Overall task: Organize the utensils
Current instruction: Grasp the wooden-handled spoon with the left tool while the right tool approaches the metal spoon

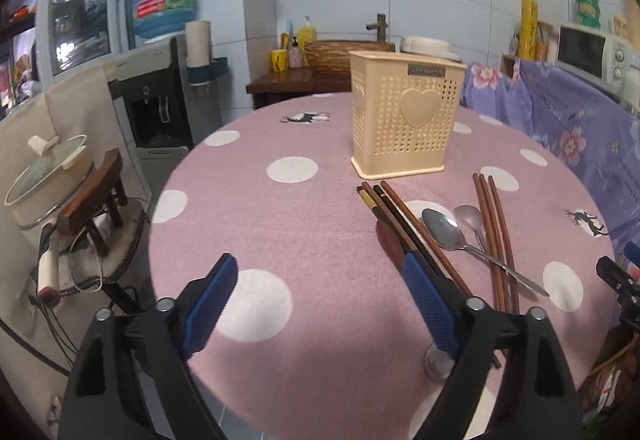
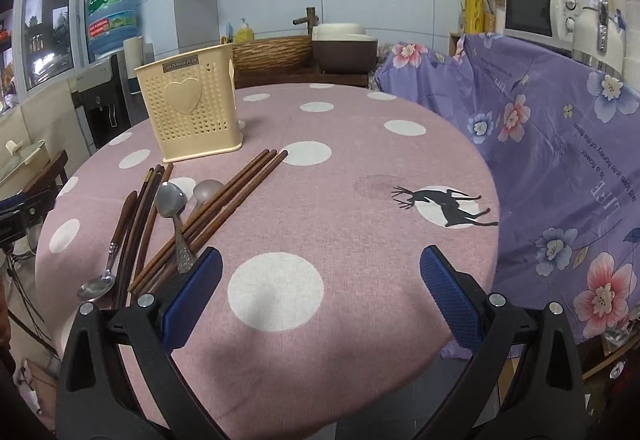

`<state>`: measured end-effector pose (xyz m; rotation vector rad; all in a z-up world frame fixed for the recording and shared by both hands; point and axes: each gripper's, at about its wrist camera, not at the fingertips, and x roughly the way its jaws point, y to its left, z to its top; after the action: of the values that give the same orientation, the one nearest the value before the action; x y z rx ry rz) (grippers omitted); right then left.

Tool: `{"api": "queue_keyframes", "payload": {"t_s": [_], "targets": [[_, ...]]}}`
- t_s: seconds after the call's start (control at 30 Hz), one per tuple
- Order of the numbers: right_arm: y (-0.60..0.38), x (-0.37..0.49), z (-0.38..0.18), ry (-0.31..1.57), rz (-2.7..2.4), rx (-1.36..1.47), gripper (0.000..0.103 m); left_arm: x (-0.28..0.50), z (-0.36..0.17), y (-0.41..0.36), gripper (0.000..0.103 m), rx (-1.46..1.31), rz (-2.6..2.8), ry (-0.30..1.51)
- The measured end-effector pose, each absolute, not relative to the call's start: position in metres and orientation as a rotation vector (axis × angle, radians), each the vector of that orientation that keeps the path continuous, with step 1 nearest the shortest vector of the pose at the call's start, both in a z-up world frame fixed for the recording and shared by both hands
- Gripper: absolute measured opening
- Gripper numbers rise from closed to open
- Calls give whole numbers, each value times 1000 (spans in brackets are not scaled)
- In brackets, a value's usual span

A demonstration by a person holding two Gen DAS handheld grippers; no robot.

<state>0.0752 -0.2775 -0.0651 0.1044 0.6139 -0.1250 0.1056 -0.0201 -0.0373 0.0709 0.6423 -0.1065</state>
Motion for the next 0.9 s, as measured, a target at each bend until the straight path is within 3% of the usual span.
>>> {"api": "queue_keyframes", "payload": {"t_s": [0.37,0.9], "targets": [[-262,122,-66,673,-72,57,98,160,-69,-49,45,37,-217,864],[-246,142,-64,683,-7,17,98,181,-79,-54,22,36,-214,932]]}}
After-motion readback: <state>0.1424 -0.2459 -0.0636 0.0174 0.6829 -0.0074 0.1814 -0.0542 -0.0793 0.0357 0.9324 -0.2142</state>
